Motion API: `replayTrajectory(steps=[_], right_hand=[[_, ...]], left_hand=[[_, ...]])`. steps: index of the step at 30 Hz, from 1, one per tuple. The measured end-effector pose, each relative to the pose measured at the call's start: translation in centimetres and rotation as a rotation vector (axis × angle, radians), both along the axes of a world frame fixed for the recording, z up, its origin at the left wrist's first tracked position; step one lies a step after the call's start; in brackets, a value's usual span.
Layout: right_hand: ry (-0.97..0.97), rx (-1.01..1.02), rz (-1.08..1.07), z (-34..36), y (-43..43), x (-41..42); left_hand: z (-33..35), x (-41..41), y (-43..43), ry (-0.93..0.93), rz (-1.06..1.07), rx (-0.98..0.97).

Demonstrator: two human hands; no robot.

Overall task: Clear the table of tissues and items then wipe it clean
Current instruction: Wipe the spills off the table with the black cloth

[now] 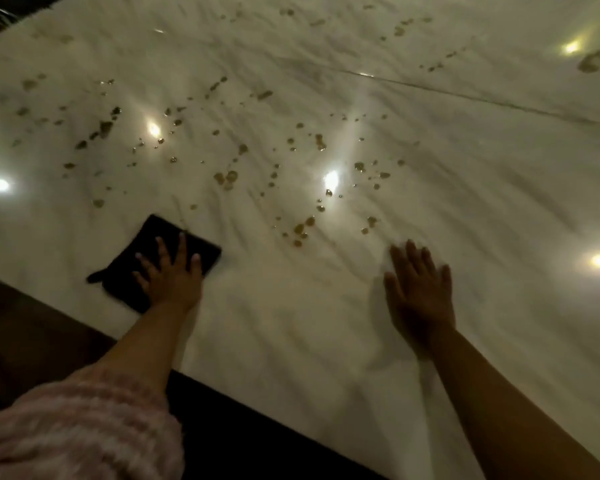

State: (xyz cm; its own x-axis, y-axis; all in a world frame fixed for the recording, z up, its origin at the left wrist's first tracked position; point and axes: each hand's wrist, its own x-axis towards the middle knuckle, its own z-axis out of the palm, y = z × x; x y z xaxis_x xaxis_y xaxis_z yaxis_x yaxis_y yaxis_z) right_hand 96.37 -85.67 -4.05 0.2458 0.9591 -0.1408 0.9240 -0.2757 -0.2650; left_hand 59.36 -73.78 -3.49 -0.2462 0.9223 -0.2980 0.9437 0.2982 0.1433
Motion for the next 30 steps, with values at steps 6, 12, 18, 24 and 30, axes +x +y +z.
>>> replayTrajectory(steps=[6,12,18,24,30], right_hand=[[0.036,0.069,-0.128,0.2,-0.2,-0.7],[0.043,0.054,-0.181,-0.2,0.3,-0.5],[0.12,0.143,-0.23,-0.6,0.5,-0.5],[0.514,0.464,-0.428,-0.2,-0.1,1.4],[0.005,0.029,-0.397,0.3,-0.2,9.2]], left_hand=[[-1.2,11.8,-5.7,-0.103,-0.93,0.168],[-1.8,5.1,1.7,-0.059,-0.654,0.239],[-0.1,13.0,7.0,-0.042,-0.298,0.015],[-1.3,20.1,-5.0,-0.108,-1.295,0.167],[-2.3,13.4,4.3,-0.102,-0.714,0.224]])
